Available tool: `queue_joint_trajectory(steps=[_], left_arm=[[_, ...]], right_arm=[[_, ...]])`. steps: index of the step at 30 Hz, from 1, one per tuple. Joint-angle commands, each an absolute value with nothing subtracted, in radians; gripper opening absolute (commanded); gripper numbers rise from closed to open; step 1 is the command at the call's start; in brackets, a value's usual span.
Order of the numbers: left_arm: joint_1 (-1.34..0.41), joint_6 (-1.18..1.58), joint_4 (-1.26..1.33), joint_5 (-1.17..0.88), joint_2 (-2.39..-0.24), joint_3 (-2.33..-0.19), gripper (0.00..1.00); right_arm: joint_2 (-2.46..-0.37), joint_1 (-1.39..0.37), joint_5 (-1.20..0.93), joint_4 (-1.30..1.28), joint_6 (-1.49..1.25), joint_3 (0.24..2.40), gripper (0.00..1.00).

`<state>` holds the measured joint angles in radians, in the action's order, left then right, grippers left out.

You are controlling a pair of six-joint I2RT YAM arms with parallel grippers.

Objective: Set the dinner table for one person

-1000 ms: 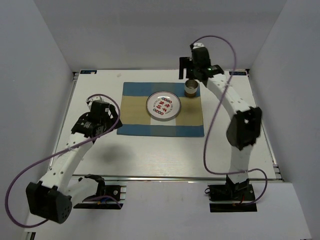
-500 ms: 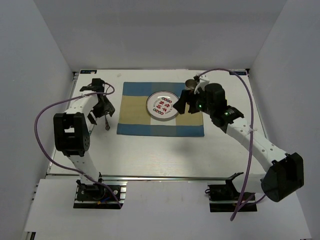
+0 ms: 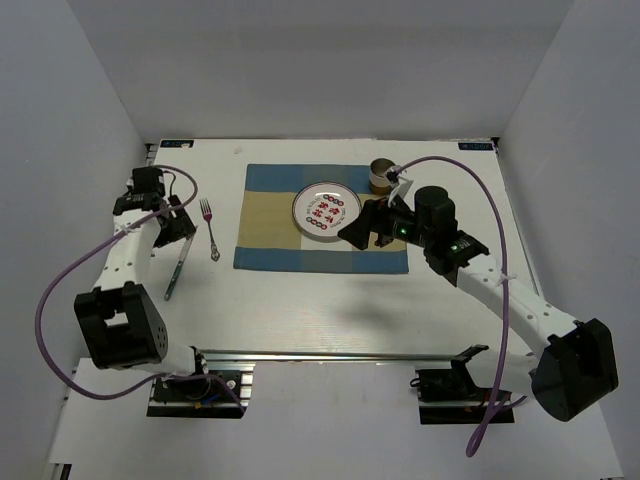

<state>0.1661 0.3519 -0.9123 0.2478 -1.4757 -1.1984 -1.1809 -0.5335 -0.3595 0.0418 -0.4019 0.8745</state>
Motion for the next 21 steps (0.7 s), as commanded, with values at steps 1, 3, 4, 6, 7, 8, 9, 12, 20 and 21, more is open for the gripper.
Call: queue_joint_trajectory(steps=[1,3,4,6,7,8,9,12,20,21], left_arm=[[0.195,0.212,-0.793,0.215,-1.443,-1.198,0.98],[0.206,0.178,-0.796,0.201,-1.523,-1.213,0.98],[0.216,0.172,-0.786,0.177,-1.552,-1.207,0.98],[0.232,0.141,-0.767,0.109,-1.618,-1.171,0.98],[0.242,0.137,-0.753,0.080,-1.634,-1.161,0.98],[0.242,0.133,-0.749,0.072,-1.644,-1.152,0.98],[0.255,0.124,-0.736,0.068,-1.651,-1.140,0.98],[0.288,0.118,-0.697,0.098,-1.640,-1.104,0.98],[0.318,0.124,-0.652,0.063,-1.652,-1.042,0.91],[0.318,0.123,-0.644,0.052,-1.658,-1.042,0.90]], right_arm=[[-1.170,-0.538,-0.449,0.138,-0.410,0.864,0.89],[-1.166,-0.537,-0.462,0.146,-0.410,0.856,0.89],[-1.161,-0.537,-0.468,0.147,-0.407,0.853,0.89],[-1.163,-0.532,-0.466,0.146,-0.402,0.853,0.89],[-1.167,-0.535,-0.466,0.144,-0.396,0.853,0.89],[-1.164,-0.535,-0.463,0.138,-0.397,0.848,0.89],[-1.161,-0.534,-0.463,0.138,-0.397,0.844,0.89],[-1.140,-0.535,-0.469,0.170,-0.411,0.810,0.89],[-1.141,-0.532,-0.451,0.176,-0.410,0.802,0.89],[-1.140,-0.534,-0.446,0.178,-0.410,0.798,0.89]])
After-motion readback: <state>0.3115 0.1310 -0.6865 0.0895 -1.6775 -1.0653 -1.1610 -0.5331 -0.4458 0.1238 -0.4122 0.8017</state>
